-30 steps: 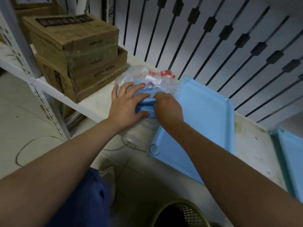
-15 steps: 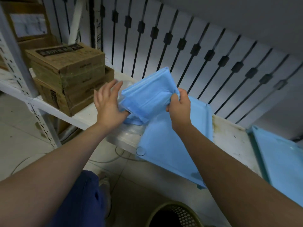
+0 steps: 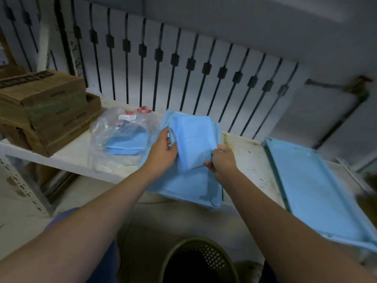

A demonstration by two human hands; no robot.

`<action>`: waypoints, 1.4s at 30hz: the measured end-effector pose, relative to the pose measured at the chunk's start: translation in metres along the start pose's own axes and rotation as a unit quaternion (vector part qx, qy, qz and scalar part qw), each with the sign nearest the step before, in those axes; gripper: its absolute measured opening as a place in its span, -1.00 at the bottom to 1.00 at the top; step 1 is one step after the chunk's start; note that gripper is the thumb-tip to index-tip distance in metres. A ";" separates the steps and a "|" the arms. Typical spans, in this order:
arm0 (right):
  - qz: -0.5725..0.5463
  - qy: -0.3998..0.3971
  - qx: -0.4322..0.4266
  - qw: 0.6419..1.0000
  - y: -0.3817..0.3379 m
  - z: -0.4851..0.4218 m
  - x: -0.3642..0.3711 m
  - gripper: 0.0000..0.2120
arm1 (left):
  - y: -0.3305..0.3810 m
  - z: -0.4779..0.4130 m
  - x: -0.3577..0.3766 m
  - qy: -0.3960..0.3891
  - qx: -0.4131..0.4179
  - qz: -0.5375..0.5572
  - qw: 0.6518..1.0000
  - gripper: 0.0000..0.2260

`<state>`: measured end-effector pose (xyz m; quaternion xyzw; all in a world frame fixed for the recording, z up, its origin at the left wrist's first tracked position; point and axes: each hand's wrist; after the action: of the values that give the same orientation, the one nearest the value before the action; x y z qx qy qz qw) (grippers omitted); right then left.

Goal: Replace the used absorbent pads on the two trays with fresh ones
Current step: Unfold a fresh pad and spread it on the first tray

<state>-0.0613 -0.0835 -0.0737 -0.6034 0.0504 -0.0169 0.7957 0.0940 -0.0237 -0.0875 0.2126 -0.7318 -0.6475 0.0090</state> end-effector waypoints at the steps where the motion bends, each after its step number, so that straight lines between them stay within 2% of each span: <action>1: 0.003 -0.005 0.006 1.000 0.002 0.000 -0.006 -0.79 | 0.004 0.003 0.006 -0.006 -0.004 -0.001 1.000 -0.48; 2: 0.008 -0.009 0.010 1.000 0.004 0.000 -0.014 -0.77 | 0.006 0.004 0.015 -0.008 -0.005 -0.004 1.000 -0.43; 4: 0.020 -0.012 0.019 1.000 0.007 -0.004 -0.035 -0.75 | 0.014 0.005 0.038 -0.014 -0.017 -0.015 1.000 -0.49; 8: 0.118 -0.022 0.024 0.993 0.010 -0.011 -0.076 -0.81 | 0.028 0.002 0.074 -0.048 -0.078 -0.049 0.995 -0.83; 9: 0.153 -0.022 0.015 0.988 0.011 -0.013 -0.089 -0.75 | 0.029 0.000 0.083 -0.060 -0.085 -0.041 0.994 -0.85; 11: 0.226 -0.016 -0.011 0.974 0.014 -0.023 -0.111 -0.64 | 0.028 -0.006 0.103 -0.083 -0.131 0.007 0.988 -0.77; 13: 0.313 0.004 -0.035 0.949 0.018 -0.036 -0.132 -0.57 | 0.027 -0.009 0.124 -0.096 -0.198 0.077 0.972 -0.74; 15: 0.408 0.049 -0.051 0.910 0.019 -0.052 -0.156 -0.56 | 0.028 -0.013 0.146 -0.101 -0.246 0.132 0.955 -0.83; 18: 0.487 0.127 -0.001 0.864 0.024 -0.072 -0.190 -0.51 | 0.027 -0.021 0.165 -0.090 -0.290 0.196 0.932 -0.82; 19: 0.490 0.130 0.025 0.861 0.028 -0.079 -0.201 -0.50 | 0.026 -0.025 0.167 -0.081 -0.297 0.220 0.926 -0.79; 21: 0.453 0.108 0.042 0.884 0.038 -0.094 -0.216 -0.55 | 0.024 -0.033 0.170 -0.074 -0.306 0.265 0.911 -0.73; 23: 0.408 0.103 0.027 0.907 0.047 -0.102 -0.221 -0.59 | 0.021 -0.040 0.172 -0.066 -0.301 0.290 0.906 -0.70; 26: 0.386 0.101 0.004 0.917 0.047 -0.101 -0.217 -0.56 | 0.019 -0.044 0.183 -0.069 -0.304 0.321 0.894 -0.68; 32: 0.251 -0.009 -0.002 0.968 0.048 -0.098 -0.197 -0.67 | 0.023 -0.039 0.208 -0.085 -0.318 0.360 0.873 -0.56; 34: 0.191 -0.029 0.003 0.981 0.047 -0.098 -0.188 -0.64 | 0.021 -0.039 0.212 -0.086 -0.328 0.351 0.873 -0.59; 36: 0.160 -0.049 -0.006 0.986 0.040 -0.095 -0.182 -0.54 | 0.021 -0.039 0.213 -0.099 -0.337 0.357 0.865 -0.64; 39: 0.123 -0.067 0.001 0.990 0.031 -0.089 -0.177 -0.60 | 0.019 -0.039 0.218 -0.119 -0.340 0.379 0.852 -0.59; 42: 0.135 -0.060 0.005 0.989 0.033 -0.094 -0.176 -0.62 | 0.018 -0.038 0.220 -0.126 -0.336 0.379 0.853 -0.57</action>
<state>-0.2471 -0.1492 -0.1200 -0.5867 0.0831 0.1263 0.7956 -0.1004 -0.1296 -0.1218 -0.1812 -0.4885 -0.8213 0.2323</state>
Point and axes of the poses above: each hand's wrist, its own z-axis away from the middle knuckle, its own x-axis out of the palm, y = z × x
